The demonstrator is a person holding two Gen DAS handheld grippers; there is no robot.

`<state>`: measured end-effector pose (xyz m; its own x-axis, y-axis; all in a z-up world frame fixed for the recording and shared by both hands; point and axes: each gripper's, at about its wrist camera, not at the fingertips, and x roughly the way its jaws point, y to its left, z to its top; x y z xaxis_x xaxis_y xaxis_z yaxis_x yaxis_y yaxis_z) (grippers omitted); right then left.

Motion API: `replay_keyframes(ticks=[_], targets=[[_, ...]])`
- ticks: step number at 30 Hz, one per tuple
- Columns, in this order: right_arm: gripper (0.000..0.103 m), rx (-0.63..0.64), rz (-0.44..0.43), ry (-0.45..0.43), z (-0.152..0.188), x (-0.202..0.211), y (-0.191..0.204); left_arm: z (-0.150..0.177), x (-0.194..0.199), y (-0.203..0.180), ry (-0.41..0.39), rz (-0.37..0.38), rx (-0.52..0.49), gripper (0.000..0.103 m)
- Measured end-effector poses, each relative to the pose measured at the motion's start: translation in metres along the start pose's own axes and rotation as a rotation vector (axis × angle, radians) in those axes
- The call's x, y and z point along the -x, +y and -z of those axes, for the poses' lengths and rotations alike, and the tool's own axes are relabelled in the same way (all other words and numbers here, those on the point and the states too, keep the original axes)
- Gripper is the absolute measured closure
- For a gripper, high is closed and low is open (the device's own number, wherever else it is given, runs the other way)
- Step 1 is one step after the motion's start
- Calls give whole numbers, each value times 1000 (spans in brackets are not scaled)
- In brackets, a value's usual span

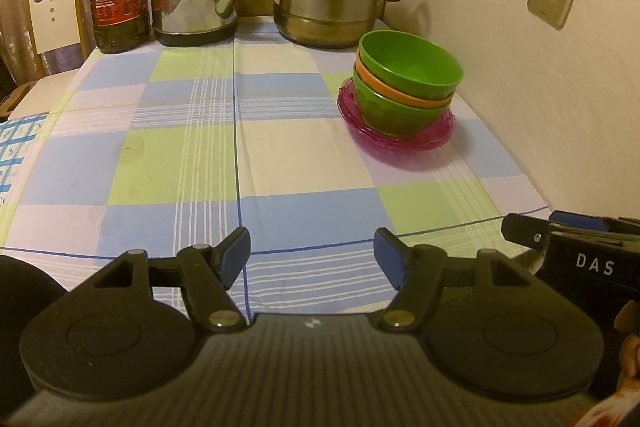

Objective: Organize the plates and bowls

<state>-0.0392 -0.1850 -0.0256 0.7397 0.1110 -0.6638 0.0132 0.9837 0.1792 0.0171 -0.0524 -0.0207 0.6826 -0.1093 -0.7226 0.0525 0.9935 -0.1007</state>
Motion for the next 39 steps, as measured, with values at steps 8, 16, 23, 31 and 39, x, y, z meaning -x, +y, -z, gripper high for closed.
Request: replay_keyframes(ticks=[8,16,23,31,39], targets=[[45,-1,1,7,3,-1,-1,0,-3,-3,4,2,-6,37],[45,1,2,7,3,-1,0,1,-3,-3,6,5,-8,37],[45,-1,3,6,4,-3,1,2,-3,-4,6,9,-12,37],[45,-2,3,5,4,-3,1,3,-2,-6,6,9,-14,37],[45,-4,2,2,5,-3,0,2,-1,-7,4,11,-23,37]])
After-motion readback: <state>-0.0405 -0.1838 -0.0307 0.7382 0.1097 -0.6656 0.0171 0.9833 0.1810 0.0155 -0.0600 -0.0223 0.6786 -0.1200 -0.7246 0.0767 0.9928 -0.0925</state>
